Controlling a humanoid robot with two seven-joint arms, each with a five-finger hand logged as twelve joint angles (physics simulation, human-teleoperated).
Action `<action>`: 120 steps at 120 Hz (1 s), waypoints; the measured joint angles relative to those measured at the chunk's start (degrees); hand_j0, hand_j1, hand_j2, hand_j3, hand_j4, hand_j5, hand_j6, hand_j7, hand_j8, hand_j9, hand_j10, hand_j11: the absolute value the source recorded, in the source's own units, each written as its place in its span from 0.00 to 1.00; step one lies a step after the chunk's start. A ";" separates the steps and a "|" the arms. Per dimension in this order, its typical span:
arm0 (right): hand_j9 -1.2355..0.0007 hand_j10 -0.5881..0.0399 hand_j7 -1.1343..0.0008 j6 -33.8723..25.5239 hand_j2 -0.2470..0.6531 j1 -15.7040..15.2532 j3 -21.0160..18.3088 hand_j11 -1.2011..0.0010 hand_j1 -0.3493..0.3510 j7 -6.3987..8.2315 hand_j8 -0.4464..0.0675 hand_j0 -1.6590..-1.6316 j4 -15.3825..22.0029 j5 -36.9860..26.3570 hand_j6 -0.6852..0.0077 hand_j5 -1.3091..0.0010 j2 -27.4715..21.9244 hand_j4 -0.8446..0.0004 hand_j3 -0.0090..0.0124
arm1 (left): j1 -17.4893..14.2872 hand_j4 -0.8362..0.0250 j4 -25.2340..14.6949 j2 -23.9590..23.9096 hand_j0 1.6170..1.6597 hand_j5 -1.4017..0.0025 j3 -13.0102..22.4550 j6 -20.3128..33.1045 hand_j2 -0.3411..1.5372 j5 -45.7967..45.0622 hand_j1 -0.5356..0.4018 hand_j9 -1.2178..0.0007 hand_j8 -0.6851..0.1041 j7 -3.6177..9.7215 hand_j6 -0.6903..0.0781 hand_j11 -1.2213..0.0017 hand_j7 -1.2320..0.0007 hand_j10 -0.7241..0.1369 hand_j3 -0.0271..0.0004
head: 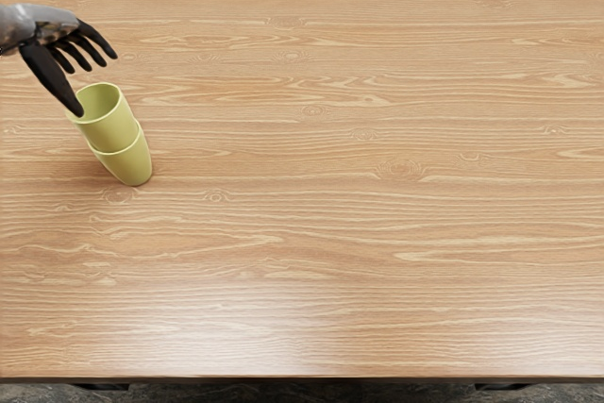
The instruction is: Pick up cup and place in cup with left hand
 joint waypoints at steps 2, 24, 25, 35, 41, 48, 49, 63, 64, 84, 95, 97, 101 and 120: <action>1.00 0.94 1.00 0.00 0.27 0.01 0.00 1.00 0.00 0.00 0.87 0.04 0.00 0.00 0.99 1.00 0.00 1.00 0.42 | -0.06 0.58 -0.04 0.00 0.96 0.69 -0.02 -0.05 0.22 -0.47 0.53 0.64 0.44 0.00 0.47 0.64 0.65 0.45 0.99; 1.00 0.94 1.00 0.00 0.27 0.00 0.00 1.00 0.00 0.00 0.87 0.04 0.00 0.00 0.99 1.00 0.00 1.00 0.42 | -2.77 0.61 -1.72 -0.28 0.96 0.72 -0.05 -0.87 0.22 -8.51 0.56 0.67 0.48 0.00 0.50 0.67 0.68 0.48 0.99; 1.00 0.94 1.00 0.00 0.27 0.00 0.01 1.00 0.00 0.00 0.87 0.04 0.00 0.00 0.99 1.00 0.00 1.00 0.42 | -2.79 0.62 -1.76 -0.43 0.96 0.72 -0.05 -0.97 0.21 -8.95 0.56 0.68 0.48 0.00 0.50 0.68 0.68 0.49 0.99; 1.00 0.94 1.00 0.00 0.27 -0.01 0.00 1.00 0.00 0.00 0.87 0.04 0.00 0.00 0.99 1.00 0.00 1.00 0.42 | -2.73 0.64 -2.09 -1.98 0.96 0.74 -0.03 -1.97 0.21 -13.66 0.59 0.70 0.51 0.00 0.53 0.70 0.70 0.51 0.99; 1.00 0.94 1.00 0.00 0.27 -0.01 0.00 1.00 0.00 0.00 0.87 0.04 0.00 0.00 0.99 1.00 0.00 1.00 0.42 | -2.61 0.66 -2.29 -2.19 0.96 0.75 -0.01 -2.42 0.21 -15.67 0.60 0.71 0.52 0.00 0.54 0.71 0.71 0.52 0.99; 1.00 0.94 1.00 0.00 0.27 -0.01 0.00 1.00 0.00 0.00 0.87 0.04 0.00 0.00 0.99 1.00 0.00 1.00 0.42 | -2.40 0.67 -2.53 -2.16 0.96 0.76 0.01 -3.20 0.21 -18.71 0.61 0.72 0.54 0.00 0.56 0.72 0.73 0.54 0.99; 1.00 0.94 1.00 0.00 0.27 -0.01 0.00 1.00 0.00 0.00 0.87 0.04 0.00 0.00 0.99 1.00 0.00 1.00 0.42 | -2.39 0.67 -2.55 -2.14 0.96 0.76 0.01 -3.40 0.21 -19.26 0.62 0.72 0.54 0.00 0.56 0.72 0.73 0.54 0.99; 1.00 0.94 1.00 0.00 0.27 0.00 0.01 1.00 0.00 0.00 0.87 0.04 0.00 -0.01 0.99 1.00 0.00 1.00 0.42 | -0.52 0.68 -4.72 0.00 0.96 0.77 0.13 -7.33 0.21 -29.45 0.63 0.74 0.55 0.00 0.57 0.74 0.74 0.55 0.99; 1.00 0.94 1.00 0.00 0.27 -0.01 0.01 1.00 0.00 0.00 0.87 0.04 0.00 0.00 0.99 1.00 0.00 1.00 0.42 | -0.05 0.68 -4.92 0.04 0.96 0.77 0.13 -7.54 0.21 -30.15 0.63 0.74 0.55 0.00 0.58 0.74 0.74 0.55 0.99; 1.00 0.94 1.00 0.00 0.27 0.01 0.01 1.00 0.00 0.00 0.87 0.04 0.00 0.00 0.99 1.00 0.00 1.00 0.42 | 5.82 0.67 -6.90 4.24 0.96 0.76 0.30 -9.60 0.21 -44.35 0.62 0.73 0.54 0.00 0.56 0.73 0.73 0.54 0.99; 1.00 0.94 1.00 0.00 0.27 0.02 0.04 1.00 0.00 0.00 0.87 0.04 0.01 0.00 0.99 1.00 0.00 1.00 0.42 | 8.18 0.64 -7.32 7.22 0.96 0.74 0.37 -9.92 0.21 -50.60 0.58 0.70 0.51 0.00 0.53 0.70 0.70 0.51 0.99; 1.00 0.94 1.00 0.00 0.27 0.02 0.05 1.00 0.00 0.00 0.87 0.04 0.01 0.00 0.99 1.00 0.00 1.00 0.42 | 8.47 0.64 -7.36 7.27 0.96 0.74 0.36 -9.96 0.21 -51.26 0.59 0.70 0.51 0.00 0.53 0.70 0.70 0.51 0.99; 1.00 0.94 1.00 0.00 0.27 0.01 0.06 1.00 0.00 0.00 0.87 0.04 0.02 0.00 0.99 1.00 0.00 1.00 0.42 | 8.72 0.65 -7.42 7.80 0.96 0.74 0.35 -10.01 0.21 -52.33 0.59 0.71 0.52 0.00 0.54 0.71 0.71 0.52 0.99; 1.00 0.94 1.00 0.00 0.27 0.04 0.09 1.00 0.00 0.00 0.87 0.04 0.07 0.00 0.99 1.00 0.00 1.00 0.42 | 9.05 0.70 -7.55 13.87 0.96 0.78 0.46 -10.12 0.21 -54.59 0.64 0.75 0.57 0.00 0.59 0.75 0.75 0.57 0.99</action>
